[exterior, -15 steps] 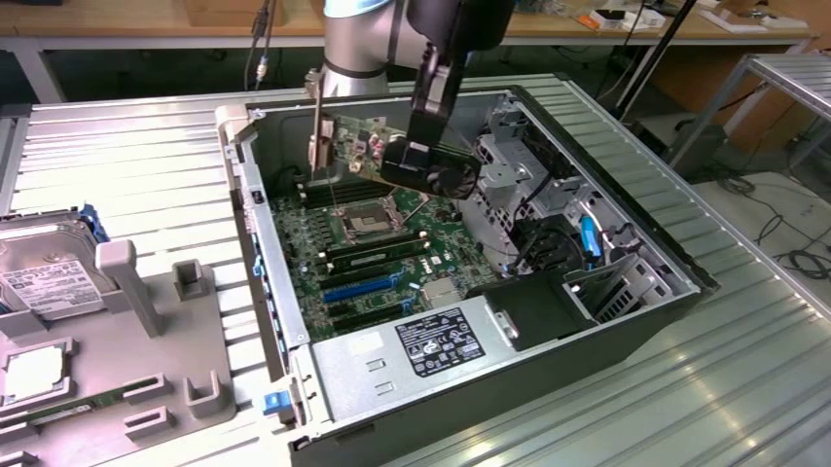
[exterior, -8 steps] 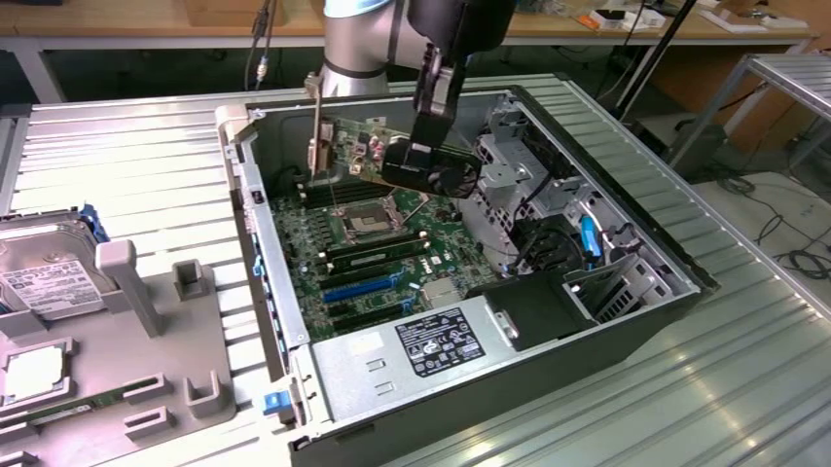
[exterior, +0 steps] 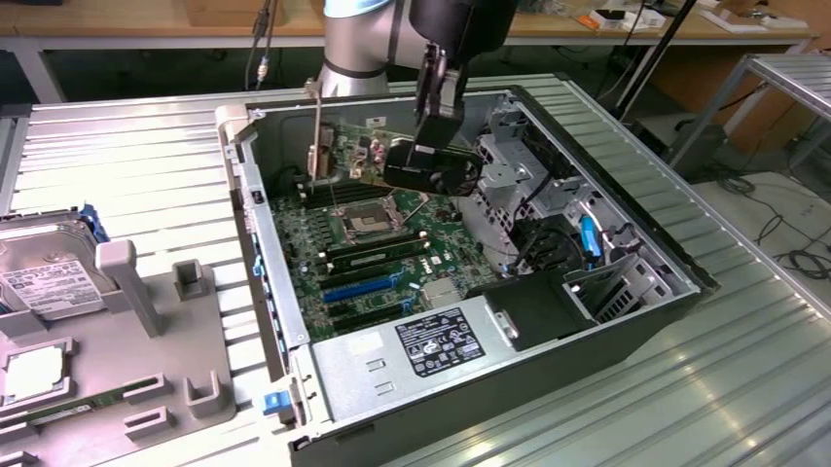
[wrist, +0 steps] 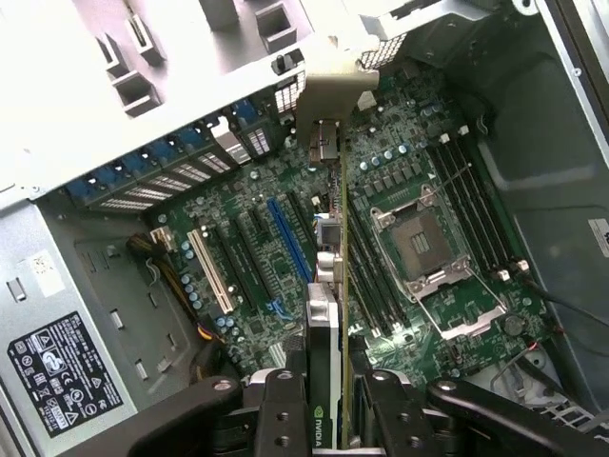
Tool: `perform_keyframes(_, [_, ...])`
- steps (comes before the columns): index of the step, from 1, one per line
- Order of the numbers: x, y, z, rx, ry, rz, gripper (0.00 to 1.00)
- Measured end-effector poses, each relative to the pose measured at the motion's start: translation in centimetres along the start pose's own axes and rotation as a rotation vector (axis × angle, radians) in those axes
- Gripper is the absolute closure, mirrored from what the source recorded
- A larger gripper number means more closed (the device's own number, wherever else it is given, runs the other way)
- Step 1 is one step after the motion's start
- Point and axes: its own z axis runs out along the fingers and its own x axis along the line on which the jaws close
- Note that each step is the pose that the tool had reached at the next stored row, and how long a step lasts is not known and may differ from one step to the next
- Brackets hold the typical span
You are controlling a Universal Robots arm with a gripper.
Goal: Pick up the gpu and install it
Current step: 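Insert the gpu into the slot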
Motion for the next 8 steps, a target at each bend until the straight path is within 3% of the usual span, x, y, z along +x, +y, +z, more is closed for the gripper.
perform_keyframes(8, [-0.05,-0.11,0.09,0.0003,0.0031,-0.074,0.73])
